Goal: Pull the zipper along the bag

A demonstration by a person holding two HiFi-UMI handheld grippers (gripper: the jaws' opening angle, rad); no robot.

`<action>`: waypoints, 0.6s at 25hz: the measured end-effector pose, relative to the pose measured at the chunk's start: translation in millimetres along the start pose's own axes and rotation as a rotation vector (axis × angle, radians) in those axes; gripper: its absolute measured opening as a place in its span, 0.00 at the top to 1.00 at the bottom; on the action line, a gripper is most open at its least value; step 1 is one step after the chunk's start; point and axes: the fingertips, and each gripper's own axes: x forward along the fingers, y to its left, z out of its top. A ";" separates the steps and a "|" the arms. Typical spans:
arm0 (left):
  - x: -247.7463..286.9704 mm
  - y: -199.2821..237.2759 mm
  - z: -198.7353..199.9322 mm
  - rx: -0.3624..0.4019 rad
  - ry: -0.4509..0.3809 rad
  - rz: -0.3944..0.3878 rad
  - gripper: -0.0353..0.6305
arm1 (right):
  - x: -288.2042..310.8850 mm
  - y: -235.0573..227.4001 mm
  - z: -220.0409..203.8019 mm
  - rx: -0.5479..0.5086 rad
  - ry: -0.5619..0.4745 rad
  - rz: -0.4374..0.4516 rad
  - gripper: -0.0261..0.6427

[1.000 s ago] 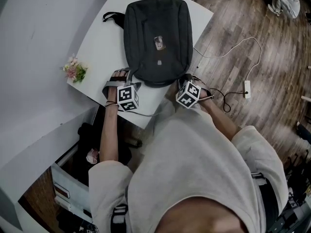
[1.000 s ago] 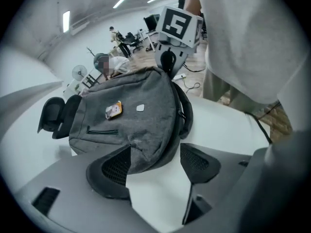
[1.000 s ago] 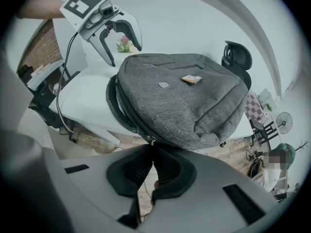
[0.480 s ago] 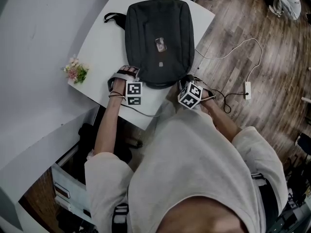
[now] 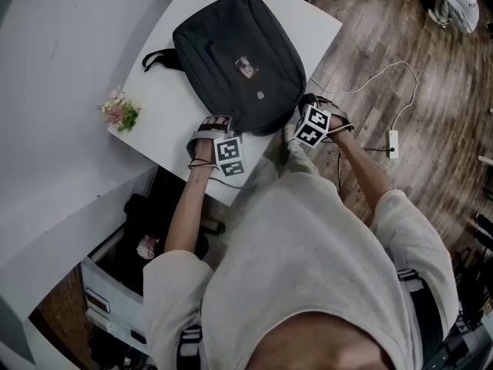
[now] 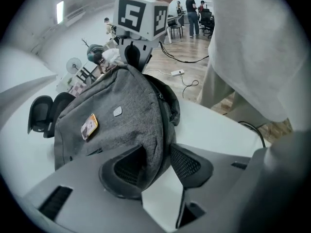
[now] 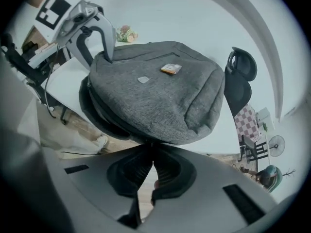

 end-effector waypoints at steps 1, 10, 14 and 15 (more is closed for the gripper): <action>0.4 -1.0 7.4 -0.023 -0.006 0.006 0.65 | 2.0 -10.4 -1.5 -0.013 0.006 -0.011 0.93; 14.9 8.4 69.1 -0.146 -0.029 0.022 0.66 | 24.3 -92.5 -4.9 -0.181 0.067 -0.097 0.93; 23.6 19.1 88.9 -0.227 -0.066 0.019 0.66 | 28.9 -116.7 -7.9 -0.185 0.093 -0.122 0.93; 25.3 20.9 91.1 -0.247 -0.077 0.014 0.66 | 29.4 -119.5 -8.6 -0.175 0.098 -0.124 0.93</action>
